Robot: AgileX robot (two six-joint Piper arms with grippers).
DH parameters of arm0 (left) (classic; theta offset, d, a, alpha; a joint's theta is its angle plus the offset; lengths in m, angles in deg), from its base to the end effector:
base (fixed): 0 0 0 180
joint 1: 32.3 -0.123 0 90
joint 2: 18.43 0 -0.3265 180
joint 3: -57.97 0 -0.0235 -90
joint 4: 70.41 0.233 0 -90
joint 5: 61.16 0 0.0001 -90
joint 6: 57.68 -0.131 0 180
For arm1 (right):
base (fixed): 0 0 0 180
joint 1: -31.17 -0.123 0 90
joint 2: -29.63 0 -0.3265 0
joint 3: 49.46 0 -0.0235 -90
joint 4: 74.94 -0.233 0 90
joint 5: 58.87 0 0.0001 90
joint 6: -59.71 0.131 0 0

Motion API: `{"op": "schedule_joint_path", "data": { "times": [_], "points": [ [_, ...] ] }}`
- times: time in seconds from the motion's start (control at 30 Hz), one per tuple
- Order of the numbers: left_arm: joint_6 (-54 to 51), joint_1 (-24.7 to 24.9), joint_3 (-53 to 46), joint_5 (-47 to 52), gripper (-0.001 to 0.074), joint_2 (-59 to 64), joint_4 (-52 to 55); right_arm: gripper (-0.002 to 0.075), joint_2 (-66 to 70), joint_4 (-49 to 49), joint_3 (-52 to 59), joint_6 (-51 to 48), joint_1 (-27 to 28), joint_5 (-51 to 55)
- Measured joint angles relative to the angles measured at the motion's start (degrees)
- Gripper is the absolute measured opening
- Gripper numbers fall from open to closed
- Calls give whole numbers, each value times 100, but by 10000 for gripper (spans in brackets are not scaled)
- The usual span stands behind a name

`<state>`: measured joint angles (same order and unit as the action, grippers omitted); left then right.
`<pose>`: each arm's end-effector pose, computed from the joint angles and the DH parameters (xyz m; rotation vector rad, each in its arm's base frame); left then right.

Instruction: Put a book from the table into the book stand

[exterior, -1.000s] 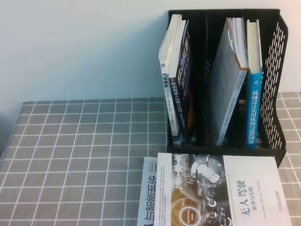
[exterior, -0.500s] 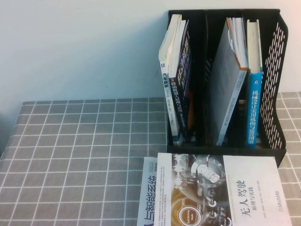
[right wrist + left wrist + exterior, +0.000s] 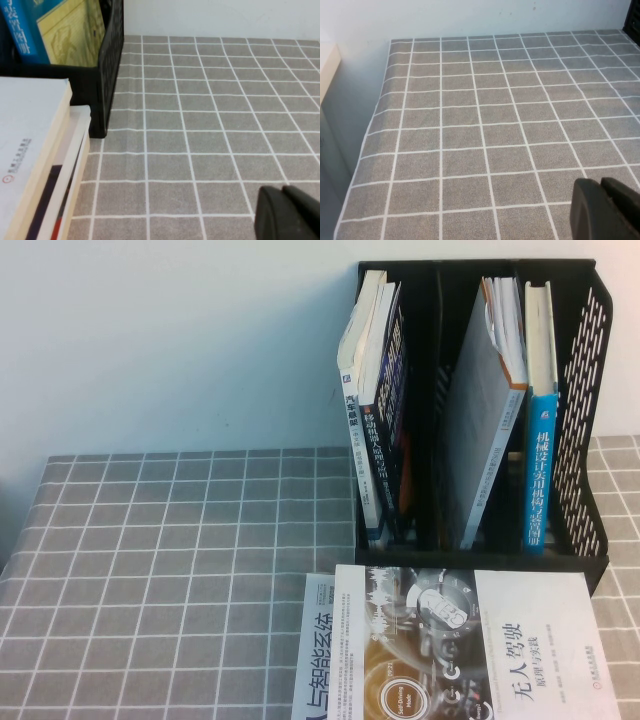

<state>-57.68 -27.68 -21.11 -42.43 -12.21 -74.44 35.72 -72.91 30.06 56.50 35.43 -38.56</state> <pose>0.0324 -0.0056 0.1691 0.0287 1.8164 -0.1249 0.0316 -0.0040 0.1629 -0.0052 1.8503 -0.1255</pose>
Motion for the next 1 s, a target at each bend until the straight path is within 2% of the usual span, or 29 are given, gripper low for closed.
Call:
{"op": "schedule_joint_path", "data": {
  "times": [0.63, 0.73, 1.0],
  "points": [
    [-39, 0, -13, -245, -3, 0, 0, -3, 0, 0, 0, 0, 0, -120],
    [-80, 0, -38, -732, -4, 0, 89, -3, 0, -107, 36, 0, 0, -622],
    [-339, 0, -38, -3347, -3, 0, 367, -3, 0, -116, 36, 0, 0, -2717]
  ]
}}
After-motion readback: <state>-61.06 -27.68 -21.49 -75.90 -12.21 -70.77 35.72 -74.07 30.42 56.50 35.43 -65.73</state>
